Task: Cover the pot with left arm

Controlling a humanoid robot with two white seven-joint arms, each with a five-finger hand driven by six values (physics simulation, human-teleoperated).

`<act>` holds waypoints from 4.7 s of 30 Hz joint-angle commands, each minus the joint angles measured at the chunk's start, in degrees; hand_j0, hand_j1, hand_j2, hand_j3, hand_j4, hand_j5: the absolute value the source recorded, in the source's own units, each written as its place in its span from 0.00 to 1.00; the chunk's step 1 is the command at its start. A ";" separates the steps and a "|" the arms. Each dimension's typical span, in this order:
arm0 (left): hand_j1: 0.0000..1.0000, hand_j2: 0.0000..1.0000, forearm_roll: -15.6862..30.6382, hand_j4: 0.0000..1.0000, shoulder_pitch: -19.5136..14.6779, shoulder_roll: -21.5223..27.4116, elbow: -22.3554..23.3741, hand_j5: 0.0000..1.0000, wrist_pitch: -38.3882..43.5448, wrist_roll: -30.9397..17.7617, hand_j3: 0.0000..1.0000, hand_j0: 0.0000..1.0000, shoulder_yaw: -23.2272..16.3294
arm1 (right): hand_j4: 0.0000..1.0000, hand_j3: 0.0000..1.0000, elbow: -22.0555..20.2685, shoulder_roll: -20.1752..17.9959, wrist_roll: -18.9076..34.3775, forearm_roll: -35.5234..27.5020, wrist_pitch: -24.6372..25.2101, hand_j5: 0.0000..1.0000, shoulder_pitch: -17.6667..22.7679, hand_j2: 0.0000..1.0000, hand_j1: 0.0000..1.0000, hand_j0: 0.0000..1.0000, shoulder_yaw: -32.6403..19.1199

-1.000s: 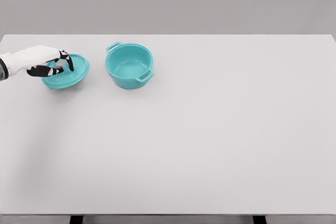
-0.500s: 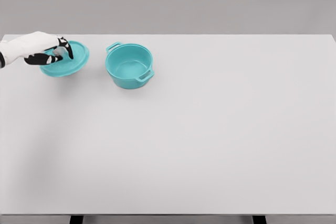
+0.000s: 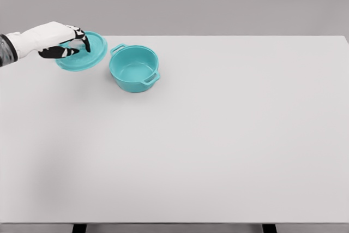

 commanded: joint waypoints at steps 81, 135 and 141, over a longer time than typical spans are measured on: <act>0.49 0.49 -4.08 0.49 -0.88 -15.41 3.99 0.49 0.17 0.03 0.49 0.49 -0.56 | 1.00 1.00 0.04 0.00 0.01 0.00 0.00 1.00 0.00 1.00 1.00 1.00 0.00; 0.63 0.63 -4.43 0.63 -1.32 -15.49 5.31 0.63 0.17 0.03 0.63 0.63 -0.73 | 1.00 1.00 -0.05 0.00 0.01 0.00 0.00 1.00 0.00 1.00 1.00 1.00 0.00; 0.66 0.66 -4.52 0.66 -1.41 -15.41 5.40 0.66 0.17 0.03 0.66 0.66 -0.73 | 1.00 1.00 0.04 0.00 0.01 0.00 0.00 1.00 0.00 1.00 1.00 1.00 0.00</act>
